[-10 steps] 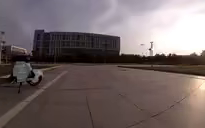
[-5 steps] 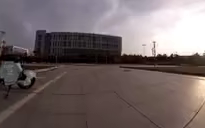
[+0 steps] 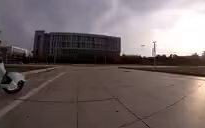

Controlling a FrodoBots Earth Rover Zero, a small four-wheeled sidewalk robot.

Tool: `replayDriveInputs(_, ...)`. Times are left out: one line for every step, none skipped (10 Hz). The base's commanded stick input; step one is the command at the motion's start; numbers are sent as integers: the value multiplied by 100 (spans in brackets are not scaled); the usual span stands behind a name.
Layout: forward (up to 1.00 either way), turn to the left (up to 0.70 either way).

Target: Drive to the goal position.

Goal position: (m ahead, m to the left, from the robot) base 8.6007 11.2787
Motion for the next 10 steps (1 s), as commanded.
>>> replayDriveInputs(70, -14)
replayDriveInputs(70, -14)
replayDriveInputs(70, -14)
replayDriveInputs(70, -14)
replayDriveInputs(70, -14)
replayDriveInputs(70, -14)
replayDriveInputs(70, -7)
replayDriveInputs(70, 0)
replayDriveInputs(70, 0)
replayDriveInputs(70, 0)
